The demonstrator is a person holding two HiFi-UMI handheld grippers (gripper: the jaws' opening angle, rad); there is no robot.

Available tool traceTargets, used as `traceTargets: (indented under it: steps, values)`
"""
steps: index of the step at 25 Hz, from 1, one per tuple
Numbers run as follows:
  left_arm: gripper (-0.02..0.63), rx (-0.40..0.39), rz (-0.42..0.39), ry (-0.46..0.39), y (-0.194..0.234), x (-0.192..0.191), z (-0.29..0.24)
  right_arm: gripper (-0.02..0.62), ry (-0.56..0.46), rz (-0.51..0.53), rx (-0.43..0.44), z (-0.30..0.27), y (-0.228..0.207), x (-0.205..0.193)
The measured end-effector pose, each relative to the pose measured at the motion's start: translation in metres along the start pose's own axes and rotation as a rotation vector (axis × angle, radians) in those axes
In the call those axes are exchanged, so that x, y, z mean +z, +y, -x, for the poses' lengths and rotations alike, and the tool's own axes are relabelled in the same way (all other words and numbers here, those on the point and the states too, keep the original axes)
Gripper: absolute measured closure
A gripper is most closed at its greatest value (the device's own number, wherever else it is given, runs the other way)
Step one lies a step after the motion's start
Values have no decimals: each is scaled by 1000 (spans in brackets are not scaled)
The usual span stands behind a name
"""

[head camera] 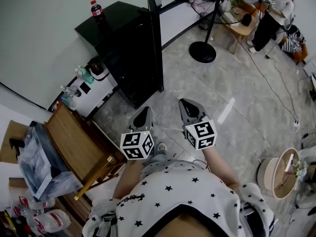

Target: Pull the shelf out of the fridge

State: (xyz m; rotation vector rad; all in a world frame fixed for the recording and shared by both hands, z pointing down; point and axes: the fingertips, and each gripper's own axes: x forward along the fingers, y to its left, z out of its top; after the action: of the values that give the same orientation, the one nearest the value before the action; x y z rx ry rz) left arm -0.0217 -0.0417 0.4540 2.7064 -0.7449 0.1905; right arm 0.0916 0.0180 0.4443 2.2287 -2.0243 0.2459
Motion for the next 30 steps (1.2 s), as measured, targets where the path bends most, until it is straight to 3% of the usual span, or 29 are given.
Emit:
traceTargets:
  steps: [14,24,30]
  values:
    - [594,65,14,-1,117,36,-65,603,-8,-77,67,-154,-3,25]
    - [594,145,34,1,150,45,-77,603,-24,-417,220,-234,-9,38]
    - [594,235,50,-3,177,48,-88,603,-18,-580,327,-293,-8,40]
